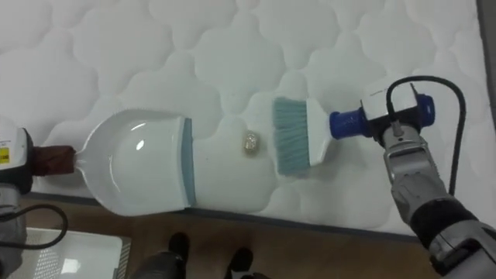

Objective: Clean bed

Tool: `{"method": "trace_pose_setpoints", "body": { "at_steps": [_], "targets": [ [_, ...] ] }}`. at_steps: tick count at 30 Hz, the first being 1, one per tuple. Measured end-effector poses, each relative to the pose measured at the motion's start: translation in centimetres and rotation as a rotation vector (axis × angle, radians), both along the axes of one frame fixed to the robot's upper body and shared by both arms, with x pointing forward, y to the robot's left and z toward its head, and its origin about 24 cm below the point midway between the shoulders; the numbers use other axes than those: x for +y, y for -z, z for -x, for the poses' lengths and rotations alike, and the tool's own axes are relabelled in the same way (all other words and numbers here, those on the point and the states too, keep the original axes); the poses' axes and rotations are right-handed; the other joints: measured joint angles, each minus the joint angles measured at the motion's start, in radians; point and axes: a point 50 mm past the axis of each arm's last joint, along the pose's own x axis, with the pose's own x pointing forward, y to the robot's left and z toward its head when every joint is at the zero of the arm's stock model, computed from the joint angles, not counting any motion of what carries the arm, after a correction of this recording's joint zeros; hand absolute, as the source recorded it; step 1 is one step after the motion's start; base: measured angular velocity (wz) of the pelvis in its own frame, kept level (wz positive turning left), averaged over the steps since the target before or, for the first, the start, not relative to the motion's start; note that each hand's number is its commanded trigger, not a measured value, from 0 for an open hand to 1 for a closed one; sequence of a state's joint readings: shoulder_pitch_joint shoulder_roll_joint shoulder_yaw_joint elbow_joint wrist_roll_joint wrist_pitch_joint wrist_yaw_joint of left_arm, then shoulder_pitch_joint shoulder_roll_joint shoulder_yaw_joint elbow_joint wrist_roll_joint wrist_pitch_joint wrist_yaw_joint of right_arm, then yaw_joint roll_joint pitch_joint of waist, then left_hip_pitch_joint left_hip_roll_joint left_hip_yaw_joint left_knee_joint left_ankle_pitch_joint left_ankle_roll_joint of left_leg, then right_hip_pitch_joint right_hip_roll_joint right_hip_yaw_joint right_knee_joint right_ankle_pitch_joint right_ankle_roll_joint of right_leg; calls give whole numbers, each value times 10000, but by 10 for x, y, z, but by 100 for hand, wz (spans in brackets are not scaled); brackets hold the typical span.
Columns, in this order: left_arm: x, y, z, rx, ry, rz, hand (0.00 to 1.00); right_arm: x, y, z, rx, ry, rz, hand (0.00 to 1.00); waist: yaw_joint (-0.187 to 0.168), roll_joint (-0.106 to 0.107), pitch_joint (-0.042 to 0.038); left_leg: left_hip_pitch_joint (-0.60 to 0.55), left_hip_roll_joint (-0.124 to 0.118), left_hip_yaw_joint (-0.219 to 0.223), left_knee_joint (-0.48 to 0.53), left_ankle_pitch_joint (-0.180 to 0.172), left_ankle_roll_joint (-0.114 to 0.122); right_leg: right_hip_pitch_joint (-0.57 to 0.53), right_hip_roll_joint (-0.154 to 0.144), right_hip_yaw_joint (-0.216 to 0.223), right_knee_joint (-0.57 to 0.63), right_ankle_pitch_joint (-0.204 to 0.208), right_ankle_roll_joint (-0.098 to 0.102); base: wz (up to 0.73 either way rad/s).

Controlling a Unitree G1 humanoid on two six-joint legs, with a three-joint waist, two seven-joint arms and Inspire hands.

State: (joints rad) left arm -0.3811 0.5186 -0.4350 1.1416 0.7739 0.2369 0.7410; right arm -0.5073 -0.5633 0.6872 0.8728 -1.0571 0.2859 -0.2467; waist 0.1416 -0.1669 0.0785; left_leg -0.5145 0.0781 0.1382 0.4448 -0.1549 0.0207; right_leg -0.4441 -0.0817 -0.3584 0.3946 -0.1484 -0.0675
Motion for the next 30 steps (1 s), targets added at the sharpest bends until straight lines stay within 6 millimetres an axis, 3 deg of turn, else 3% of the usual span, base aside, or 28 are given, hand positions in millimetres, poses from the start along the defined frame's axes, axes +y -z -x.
{"method": "trace_pose_setpoints", "body": {
  "at_steps": [4, 9, 30],
  "targets": [
    [-4, 5, 3, 81, 26, 214, 100, -3, 13, 12, 500, 161, -37, 100, 25, 233, -3, -8, -12, 6, 6, 2, 2, -19, -12, 9, 18, 7, 0, 0],
    [-7, 10, 6, 201, -146, 409, 100, -4, 16, 14, 650, 200, 21, 100, 9, 462, -101, -22, -28, 44, -42, 10, -5, -89, -15, 85, 26, 3, -3, -1],
    [-12, 15, 6, 483, -314, 754, 100, -1, 24, 18, 1164, 455, -106, 100, -63, 461, -153, 108, -55, -9, -5, 19, 9, 153, -47, -20, -7, -3, 11, 1]
  ]
}}
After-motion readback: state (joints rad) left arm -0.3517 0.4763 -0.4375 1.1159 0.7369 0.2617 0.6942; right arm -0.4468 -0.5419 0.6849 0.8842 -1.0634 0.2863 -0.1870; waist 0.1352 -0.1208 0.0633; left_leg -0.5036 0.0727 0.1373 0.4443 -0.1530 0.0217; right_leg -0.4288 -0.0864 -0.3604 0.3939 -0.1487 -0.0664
